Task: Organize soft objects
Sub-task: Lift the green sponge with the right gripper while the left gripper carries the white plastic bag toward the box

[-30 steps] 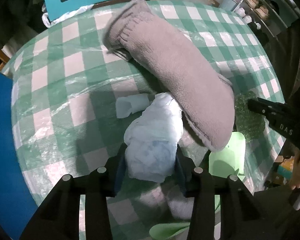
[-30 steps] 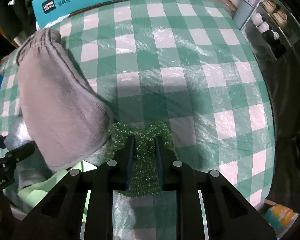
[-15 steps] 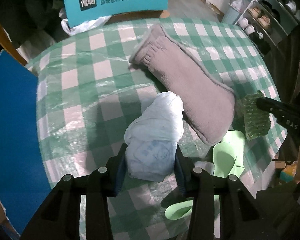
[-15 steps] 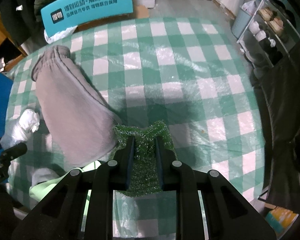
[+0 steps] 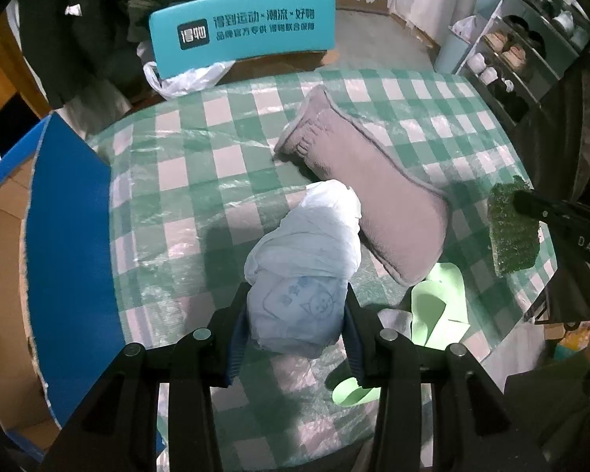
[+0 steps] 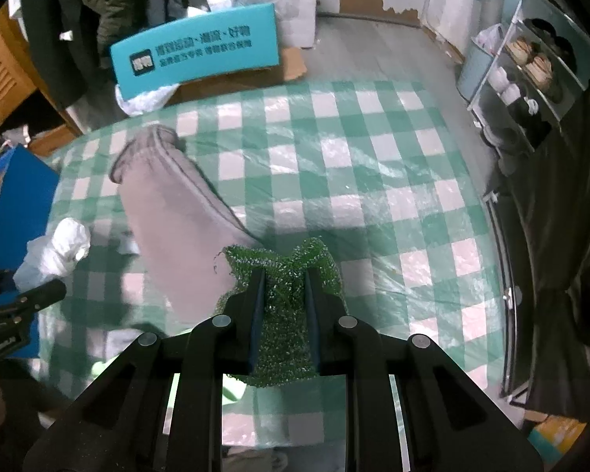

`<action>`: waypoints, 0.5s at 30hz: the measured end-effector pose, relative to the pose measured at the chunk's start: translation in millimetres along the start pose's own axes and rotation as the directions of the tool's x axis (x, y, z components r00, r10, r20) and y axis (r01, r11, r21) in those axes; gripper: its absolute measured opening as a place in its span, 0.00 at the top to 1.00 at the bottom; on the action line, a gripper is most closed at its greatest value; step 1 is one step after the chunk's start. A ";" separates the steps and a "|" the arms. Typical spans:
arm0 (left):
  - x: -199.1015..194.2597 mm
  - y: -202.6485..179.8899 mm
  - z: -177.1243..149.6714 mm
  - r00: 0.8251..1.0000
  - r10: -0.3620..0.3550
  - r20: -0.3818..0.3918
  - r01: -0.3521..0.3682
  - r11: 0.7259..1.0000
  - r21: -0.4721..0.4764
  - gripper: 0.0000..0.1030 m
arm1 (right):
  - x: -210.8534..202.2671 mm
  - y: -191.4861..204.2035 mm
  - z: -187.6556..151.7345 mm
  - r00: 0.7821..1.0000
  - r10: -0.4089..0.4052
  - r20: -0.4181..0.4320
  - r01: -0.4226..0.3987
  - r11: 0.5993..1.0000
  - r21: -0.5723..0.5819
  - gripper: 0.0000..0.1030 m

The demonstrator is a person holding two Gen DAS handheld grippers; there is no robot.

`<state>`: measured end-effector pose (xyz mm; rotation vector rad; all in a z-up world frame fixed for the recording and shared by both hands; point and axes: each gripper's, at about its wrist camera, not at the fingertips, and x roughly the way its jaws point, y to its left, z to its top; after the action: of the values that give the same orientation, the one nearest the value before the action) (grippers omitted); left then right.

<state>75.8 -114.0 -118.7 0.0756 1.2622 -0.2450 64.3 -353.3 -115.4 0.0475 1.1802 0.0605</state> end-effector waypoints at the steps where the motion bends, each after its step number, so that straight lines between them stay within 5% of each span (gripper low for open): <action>1: -2.6 0.5 -0.9 1.000 0.002 0.006 -0.002 1.000 0.000 0.58 | -2.9 1.1 0.2 1.000 0.006 0.005 -0.006 1.000 -0.003 0.83; 15: -31.9 9.2 -6.8 0.997 0.027 0.066 -0.027 1.000 -0.010 0.58 | -31.0 31.5 3.9 0.996 0.062 0.057 -0.058 0.996 -0.064 0.83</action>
<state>62.6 -99.2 -91.3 0.0759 1.1959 -0.2169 55.5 -324.1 -83.2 0.0291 1.1176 0.1479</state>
